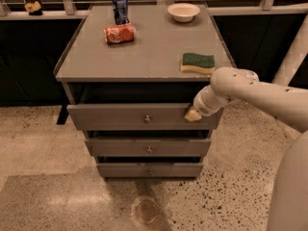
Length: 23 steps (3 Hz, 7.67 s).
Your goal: Open top drawer
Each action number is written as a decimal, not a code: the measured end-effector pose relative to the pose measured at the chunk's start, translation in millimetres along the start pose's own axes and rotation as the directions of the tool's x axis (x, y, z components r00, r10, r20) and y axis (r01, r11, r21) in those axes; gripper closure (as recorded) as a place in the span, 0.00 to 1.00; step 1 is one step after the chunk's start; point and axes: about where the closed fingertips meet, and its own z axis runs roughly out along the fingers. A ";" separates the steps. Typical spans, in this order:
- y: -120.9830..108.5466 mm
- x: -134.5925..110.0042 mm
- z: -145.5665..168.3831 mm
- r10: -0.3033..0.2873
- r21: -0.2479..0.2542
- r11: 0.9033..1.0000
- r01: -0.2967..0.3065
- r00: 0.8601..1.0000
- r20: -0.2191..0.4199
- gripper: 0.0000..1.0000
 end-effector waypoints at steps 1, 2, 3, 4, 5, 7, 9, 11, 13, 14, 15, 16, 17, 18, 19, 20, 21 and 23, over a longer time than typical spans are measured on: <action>7.3 6.9 0.5 0.001 0.004 1.000 -0.001 1.000 0.004 1.00; 9.2 6.5 -6.1 0.002 0.004 1.000 -0.002 1.000 0.005 1.00; 10.8 6.4 -4.5 -0.005 0.002 1.000 0.005 1.000 -0.002 1.00; 13.3 7.4 -5.4 -0.007 -0.004 1.000 0.007 1.000 0.001 1.00; 13.0 6.7 -6.8 -0.007 -0.004 1.000 0.007 1.000 0.001 1.00; 17.2 8.8 -9.4 -0.009 -0.007 1.000 0.009 1.000 0.001 1.00; 20.8 10.2 -9.6 -0.018 -0.015 1.000 0.018 1.000 0.000 1.00; 24.8 12.2 -11.7 -0.022 -0.019 1.000 0.022 1.000 0.003 1.00; 30.0 14.9 -13.5 -0.022 -0.027 0.999 0.022 1.000 0.002 1.00; 33.5 16.8 -13.6 -0.034 -0.032 0.999 0.034 0.999 0.007 1.00; 33.2 16.1 -15.0 -0.034 -0.032 0.999 0.034 0.999 0.008 1.00; 37.3 18.5 -15.5 -0.034 -0.037 0.999 0.035 0.999 0.011 1.00; 40.9 19.3 -20.4 -0.034 -0.043 0.998 0.035 0.999 0.010 1.00; 41.0 19.3 -20.3 -0.035 -0.043 0.998 0.035 0.999 0.010 1.00; 44.7 24.5 -19.6 -0.046 -0.050 0.998 0.046 0.999 0.013 1.00; 44.3 23.3 -21.5 -0.046 -0.050 0.998 0.046 0.999 0.013 1.00; 47.4 25.2 -23.1 -0.048 -0.053 0.997 0.049 0.999 0.014 1.00; 51.1 26.7 -25.7 -0.048 -0.057 0.997 0.048 0.999 0.013 1.00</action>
Offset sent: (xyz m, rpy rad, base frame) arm -0.4234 -0.0579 -0.2093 0.0743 -0.0327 -0.1308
